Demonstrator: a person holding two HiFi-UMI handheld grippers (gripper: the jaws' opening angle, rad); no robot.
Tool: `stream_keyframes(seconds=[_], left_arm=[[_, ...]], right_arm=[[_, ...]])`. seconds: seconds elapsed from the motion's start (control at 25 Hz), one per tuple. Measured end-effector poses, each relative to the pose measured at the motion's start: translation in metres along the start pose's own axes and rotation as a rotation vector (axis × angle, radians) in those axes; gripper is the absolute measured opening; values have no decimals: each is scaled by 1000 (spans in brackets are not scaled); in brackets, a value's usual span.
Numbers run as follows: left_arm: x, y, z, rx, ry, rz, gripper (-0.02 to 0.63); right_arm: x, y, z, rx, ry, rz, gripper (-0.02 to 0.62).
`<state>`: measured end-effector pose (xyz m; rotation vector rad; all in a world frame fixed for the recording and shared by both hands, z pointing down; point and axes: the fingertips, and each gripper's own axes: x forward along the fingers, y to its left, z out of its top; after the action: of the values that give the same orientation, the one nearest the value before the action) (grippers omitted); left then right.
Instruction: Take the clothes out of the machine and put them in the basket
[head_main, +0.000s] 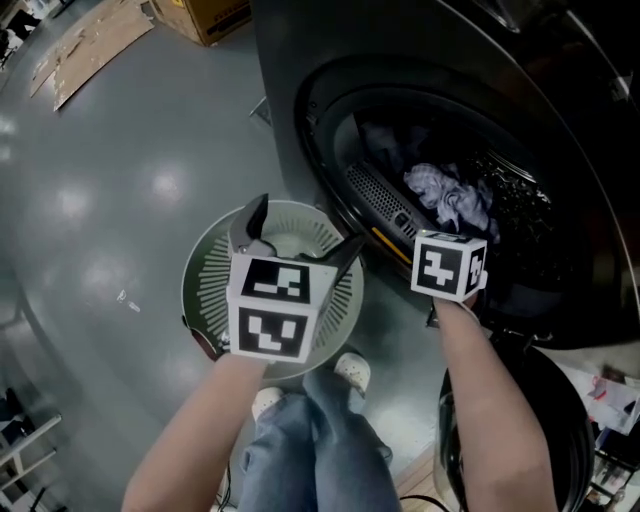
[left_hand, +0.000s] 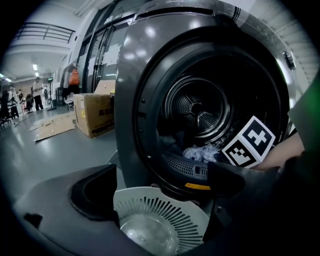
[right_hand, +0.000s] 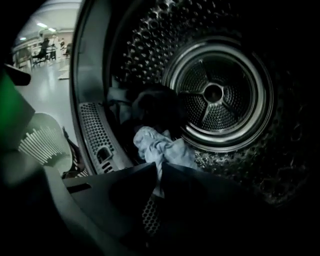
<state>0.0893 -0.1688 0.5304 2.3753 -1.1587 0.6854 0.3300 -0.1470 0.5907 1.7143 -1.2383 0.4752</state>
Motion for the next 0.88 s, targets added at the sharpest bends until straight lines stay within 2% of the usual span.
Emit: stream_keyframes(seconds=[0.12, 0.48, 0.72, 0.88], left_arm=[[-17, -2, 4, -10, 19, 2, 563], [-79, 0, 10, -12, 101, 1, 563], [-113, 11, 16, -54, 105, 23, 563], [-130, 18, 21, -55, 107, 36, 563]], right_arm=[[-26, 6, 10, -40, -60, 22, 25], [-106, 18, 26, -78, -93, 89, 25], [-148, 22, 31, -17, -111, 143, 25], [-167, 29, 27, 28, -112, 180, 25]])
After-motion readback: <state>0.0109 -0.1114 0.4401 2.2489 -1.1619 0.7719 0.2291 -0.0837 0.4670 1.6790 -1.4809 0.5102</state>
